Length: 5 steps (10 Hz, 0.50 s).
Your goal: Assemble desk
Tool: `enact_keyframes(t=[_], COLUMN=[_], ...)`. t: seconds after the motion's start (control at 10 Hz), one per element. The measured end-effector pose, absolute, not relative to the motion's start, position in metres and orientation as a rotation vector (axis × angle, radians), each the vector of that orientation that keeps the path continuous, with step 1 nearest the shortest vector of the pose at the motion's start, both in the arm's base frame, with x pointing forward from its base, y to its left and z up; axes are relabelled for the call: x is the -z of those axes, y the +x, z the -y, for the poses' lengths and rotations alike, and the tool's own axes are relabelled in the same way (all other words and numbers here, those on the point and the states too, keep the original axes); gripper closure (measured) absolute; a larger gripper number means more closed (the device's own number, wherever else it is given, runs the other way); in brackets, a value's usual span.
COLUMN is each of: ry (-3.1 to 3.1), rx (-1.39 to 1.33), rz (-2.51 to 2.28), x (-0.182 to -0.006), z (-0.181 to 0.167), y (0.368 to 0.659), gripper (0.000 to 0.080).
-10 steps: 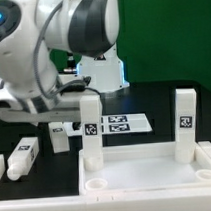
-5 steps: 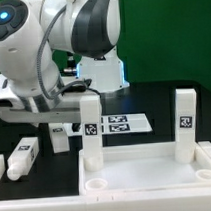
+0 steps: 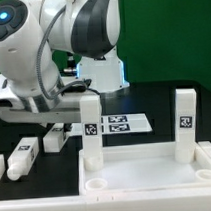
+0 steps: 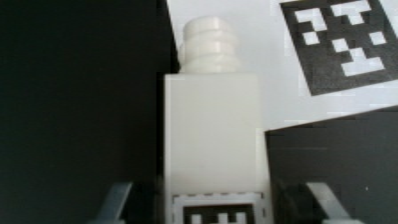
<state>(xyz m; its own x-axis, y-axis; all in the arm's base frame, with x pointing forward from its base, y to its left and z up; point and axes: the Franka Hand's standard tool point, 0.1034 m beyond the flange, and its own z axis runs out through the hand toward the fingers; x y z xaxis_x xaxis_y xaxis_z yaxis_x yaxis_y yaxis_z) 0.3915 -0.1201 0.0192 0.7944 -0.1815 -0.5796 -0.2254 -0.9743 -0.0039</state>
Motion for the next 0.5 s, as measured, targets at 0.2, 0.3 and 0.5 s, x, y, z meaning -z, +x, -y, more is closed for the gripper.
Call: enact_keyframes(t=[0.2, 0.3, 0.5], ry=[-2.882, -2.856, -2.839], rx=[-0.974, -0.996, -1.023], rz=[-0.507, -0.565, -0.651], x=[-0.027, -0.025, -0.021], z=[0.098, 0.094, 0.095], y=[0.365, 0.353, 0.349], gripper=[0.0521, 0.0521, 0.0518])
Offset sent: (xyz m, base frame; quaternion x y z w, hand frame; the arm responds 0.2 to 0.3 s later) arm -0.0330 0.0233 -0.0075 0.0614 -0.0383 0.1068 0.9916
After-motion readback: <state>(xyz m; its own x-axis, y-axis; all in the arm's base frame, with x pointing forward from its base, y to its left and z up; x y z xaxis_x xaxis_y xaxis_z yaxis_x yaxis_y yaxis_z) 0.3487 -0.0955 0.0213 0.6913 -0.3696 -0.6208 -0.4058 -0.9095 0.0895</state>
